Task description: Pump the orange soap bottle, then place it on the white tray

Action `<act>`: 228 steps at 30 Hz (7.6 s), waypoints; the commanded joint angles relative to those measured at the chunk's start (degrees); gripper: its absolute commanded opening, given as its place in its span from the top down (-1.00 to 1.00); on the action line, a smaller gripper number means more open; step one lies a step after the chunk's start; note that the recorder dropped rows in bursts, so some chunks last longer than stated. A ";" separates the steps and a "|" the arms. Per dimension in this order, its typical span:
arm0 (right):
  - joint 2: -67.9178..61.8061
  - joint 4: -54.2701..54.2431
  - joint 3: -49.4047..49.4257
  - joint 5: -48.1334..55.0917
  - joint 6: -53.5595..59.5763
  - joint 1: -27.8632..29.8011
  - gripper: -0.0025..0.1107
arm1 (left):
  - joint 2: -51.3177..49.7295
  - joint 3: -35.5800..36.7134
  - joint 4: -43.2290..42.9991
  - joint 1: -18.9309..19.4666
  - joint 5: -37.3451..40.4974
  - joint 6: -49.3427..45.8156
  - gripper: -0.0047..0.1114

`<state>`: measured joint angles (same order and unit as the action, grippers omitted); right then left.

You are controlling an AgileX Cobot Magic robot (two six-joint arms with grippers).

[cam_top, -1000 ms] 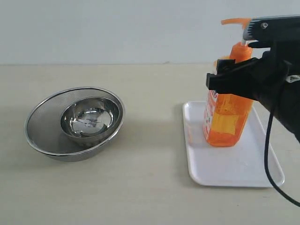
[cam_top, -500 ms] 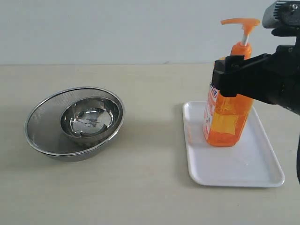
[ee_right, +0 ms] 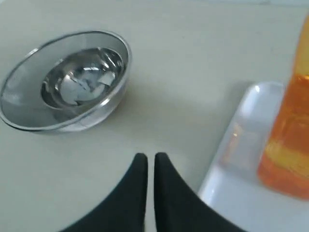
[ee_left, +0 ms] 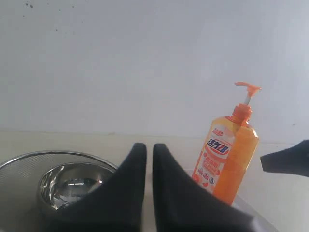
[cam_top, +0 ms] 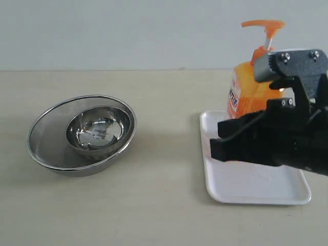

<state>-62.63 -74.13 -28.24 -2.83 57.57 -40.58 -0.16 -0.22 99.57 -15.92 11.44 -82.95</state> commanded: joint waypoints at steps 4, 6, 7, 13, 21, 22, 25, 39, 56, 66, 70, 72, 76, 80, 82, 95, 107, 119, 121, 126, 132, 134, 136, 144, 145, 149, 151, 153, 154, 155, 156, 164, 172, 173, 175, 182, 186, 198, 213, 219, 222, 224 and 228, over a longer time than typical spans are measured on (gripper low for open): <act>0.06 3.51 8.16 -8.24 -7.13 0.04 0.96 | 0.16 0.22 0.37 -0.06 0.20 0.33 0.84; 0.06 6.01 9.64 -7.64 -10.64 -0.08 0.96 | 0.16 0.22 0.37 -0.06 0.20 0.33 0.84; 0.06 7.47 10.34 -6.67 -12.33 -0.08 0.96 | 0.16 0.22 0.37 -0.06 0.20 0.33 0.84; 0.06 11.94 13.35 -9.69 -17.84 -0.08 0.96 | 0.16 0.22 0.37 -0.06 0.67 0.33 0.84; 0.06 12.01 13.58 -10.34 -20.41 -0.08 0.96 | 0.16 0.22 0.37 -0.06 3.49 0.33 0.84; 0.06 12.01 13.58 -10.62 -20.41 -0.08 0.96 | 0.16 0.22 0.37 -0.06 3.49 0.33 0.84; 0.06 12.01 13.58 -10.62 -20.41 -0.08 0.96 | 0.16 0.22 0.37 -0.06 3.49 0.33 0.84; 0.06 12.01 13.58 -10.62 -20.41 -0.08 0.96 | 0.16 0.22 0.37 -0.06 3.44 0.33 0.84; 0.06 12.01 13.58 -10.72 -20.41 -0.08 0.96 | 0.16 0.22 0.37 0.15 1.55 -4.09 0.84; 0.06 12.01 13.58 -10.72 -20.41 -0.08 0.96 | 0.16 0.22 0.37 5.68 -2.61 -10.93 0.84; 0.06 12.01 13.58 -10.83 -20.41 -0.08 0.96 | 0.16 0.22 0.37 5.68 -2.73 -11.35 0.84; 0.06 12.01 13.58 -10.83 -20.41 -0.08 0.96 | 0.16 0.22 0.37 5.68 -2.73 -11.35 0.84; 0.06 12.01 13.58 -10.83 -20.41 -0.08 0.96 | 0.16 0.22 0.37 5.68 -2.23 -9.56 0.84; 0.06 12.01 13.58 -10.94 -20.41 -0.08 0.96 | 0.16 0.22 0.37 5.68 -2.23 -8.05 0.84; 0.06 12.01 13.58 -10.94 -20.41 -0.08 0.96 | 0.16 0.22 0.37 5.68 -2.23 -8.07 0.84; 0.06 12.01 13.58 -10.94 -20.41 -0.08 0.96 | 0.16 -1.07 0.37 5.68 4.24 -9.60 0.84; 0.06 12.01 13.58 -12.59 -20.41 -0.08 0.96 | 0.16 -0.96 -100.99 5.68 -6.09 91.04 0.84; 0.06 12.01 13.58 -12.59 -20.41 -0.08 0.96 | 0.16 0.22 -87.82 5.68 0.77 66.52 0.84; 0.06 12.01 13.58 -12.59 -20.41 -0.08 0.96 | 0.16 0.22 -88.04 5.68 3.84 67.06 0.84; 0.06 12.01 13.58 -12.59 -20.41 -0.08 0.96 | 0.16 0.22 -91.20 5.68 5.14 72.38 0.84; 0.06 12.01 13.58 -12.59 -20.41 -0.08 0.96 | 0.16 0.22 -93.40 5.68 5.89 75.55 0.84; 0.06 12.01 13.58 -12.59 -20.41 -0.08 0.96 | 0.16 0.22 -93.14 5.68 6.16 75.73 0.84; 0.06 12.01 13.58 -12.59 -20.41 -0.08 0.96 | 0.16 0.22 -93.14 5.68 6.16 75.73 0.84; 0.06 12.01 13.58 -12.59 -20.41 -0.08 0.96 | 0.16 0.22 -93.14 5.68 6.16 75.73 0.84; 0.06 12.01 13.58 -12.59 -20.41 -0.08 0.96 | 0.16 0.22 -93.14 5.68 6.16 75.73 0.84; 0.06 12.01 13.58 -12.59 -20.41 -0.08 0.96 | 0.16 0.22 -93.14 5.68 6.16 75.73 0.84; 0.06 12.01 13.58 -12.59 -20.41 -0.08 0.96 | 0.16 0.22 -93.14 5.68 6.16 75.73 0.84; 0.06 12.01 13.58 -12.59 -20.41 -0.08 0.96 | 0.16 0.22 -93.14 5.68 6.16 75.73 0.84; 0.06 12.01 13.58 -12.59 -20.41 -0.08 0.96 | 0.16 0.22 -93.14 5.68 6.16 75.73 0.84; 0.06 12.01 13.58 -12.59 -20.41 -0.08 0.96 | 0.16 0.22 -93.14 5.68 6.16 75.73 0.84; 0.06 12.01 13.58 -12.59 -20.41 -0.08 0.96 | 0.16 0.22 -93.14 5.68 6.16 75.73 0.84; 0.06 12.01 13.58 -12.81 -20.41 -0.08 0.96 | 0.16 0.22 -93.14 5.68 6.16 75.73 0.84; 0.06 12.01 13.58 -12.81 -20.41 -0.08 0.96 | 0.16 0.22 -93.14 5.68 6.16 75.73 0.84; 0.06 12.01 13.58 -12.81 -20.41 -0.08 0.96 | 0.16 0.22 -93.14 5.68 6.16 75.73 0.84; 0.06 12.01 13.58 -12.81 -20.41 -0.08 0.96 | 0.16 0.22 -93.14 5.68 6.16 75.73 0.84; 0.06 12.01 13.58 -12.81 -20.41 -0.08 0.96 | 0.16 0.22 -93.14 5.68 6.16 75.73 0.84; 0.06 12.01 13.58 -12.81 -20.41 -0.08 0.96 | 0.16 0.22 -93.14 5.68 6.16 75.73 0.84; 11.22 11.98 13.58 -9.58 -15.32 2.07 0.96 | 0.16 0.22 -93.14 5.68 6.16 75.73 0.84; 45.18 11.98 20.45 1.94 -5.41 25.19 0.96 | 0.16 0.22 -93.14 5.68 6.16 75.73 0.84; 55.53 11.98 26.60 -0.94 -5.41 25.67 0.96 | 0.16 0.22 -93.14 5.68 6.16 75.73 0.84; 60.11 11.98 28.24 -1.76 -5.41 25.97 0.96 | 0.16 0.22 -93.14 5.68 6.16 75.73 0.84; 62.63 11.84 28.24 -1.94 -5.41 27.08 0.96 | 0.16 0.22 -93.14 5.68 6.16 75.73 0.84; 62.63 11.73 28.24 -1.06 -5.41 28.34 0.96 | 0.16 0.22 -93.14 5.68 6.16 75.73 0.84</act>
<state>-0.46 -62.38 -0.30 -3.96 51.76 -12.71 -0.16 -0.22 6.56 -10.44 17.55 -7.87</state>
